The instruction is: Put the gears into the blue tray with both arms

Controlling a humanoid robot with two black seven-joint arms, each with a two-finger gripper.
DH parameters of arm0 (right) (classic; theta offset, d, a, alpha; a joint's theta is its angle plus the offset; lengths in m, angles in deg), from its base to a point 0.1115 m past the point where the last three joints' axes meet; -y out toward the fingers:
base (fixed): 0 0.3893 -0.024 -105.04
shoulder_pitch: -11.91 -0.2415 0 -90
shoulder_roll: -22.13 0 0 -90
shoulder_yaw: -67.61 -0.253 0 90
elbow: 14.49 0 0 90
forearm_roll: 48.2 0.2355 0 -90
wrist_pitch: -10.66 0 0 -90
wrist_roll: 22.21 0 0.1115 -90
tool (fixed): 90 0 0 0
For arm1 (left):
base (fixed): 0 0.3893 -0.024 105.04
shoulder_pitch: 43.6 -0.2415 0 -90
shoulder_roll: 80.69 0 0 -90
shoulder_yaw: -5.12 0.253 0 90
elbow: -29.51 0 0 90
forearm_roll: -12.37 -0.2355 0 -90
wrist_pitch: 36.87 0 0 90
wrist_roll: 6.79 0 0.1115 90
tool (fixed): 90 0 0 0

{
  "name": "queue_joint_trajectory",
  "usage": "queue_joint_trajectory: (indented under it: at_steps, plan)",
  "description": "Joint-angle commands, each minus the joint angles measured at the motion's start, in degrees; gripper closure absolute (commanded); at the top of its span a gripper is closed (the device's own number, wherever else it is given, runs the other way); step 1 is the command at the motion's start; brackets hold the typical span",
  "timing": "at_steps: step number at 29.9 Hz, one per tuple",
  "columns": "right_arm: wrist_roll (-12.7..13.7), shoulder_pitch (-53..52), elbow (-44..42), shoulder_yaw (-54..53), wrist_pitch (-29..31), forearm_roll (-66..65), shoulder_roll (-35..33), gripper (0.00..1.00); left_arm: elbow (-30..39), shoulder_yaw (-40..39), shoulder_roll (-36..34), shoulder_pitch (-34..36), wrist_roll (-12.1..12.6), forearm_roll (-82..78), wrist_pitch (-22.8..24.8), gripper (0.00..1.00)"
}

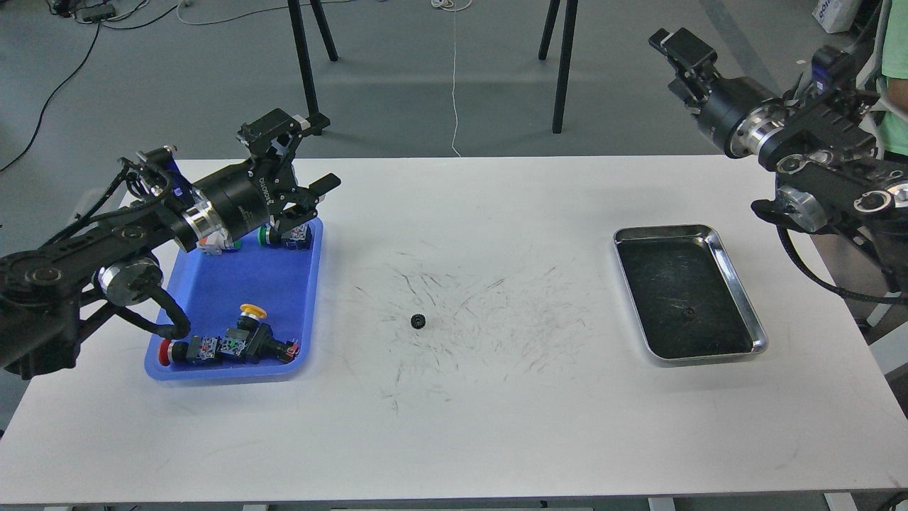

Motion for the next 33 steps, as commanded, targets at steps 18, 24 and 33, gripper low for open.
queue_joint_trajectory:
  at_steps: [18,24,33]
  plan:
    - [-0.43,10.84,6.46,-8.69,-4.24,4.61,-4.67,0.07,-2.73,-6.22,0.74,5.32,0.00,5.08,-0.51,0.00]
    - [-0.43,11.11,6.73,-9.04,-5.03,4.61,-4.93,0.07,-1.23,-11.58,1.88,-0.91,0.00,14.49,-0.01,0.00]
    - [-0.69,12.34,6.73,-9.04,-5.73,4.61,-4.93,0.07,-11.67,-9.39,2.23,-1.01,0.00,14.06,-0.01,0.00]
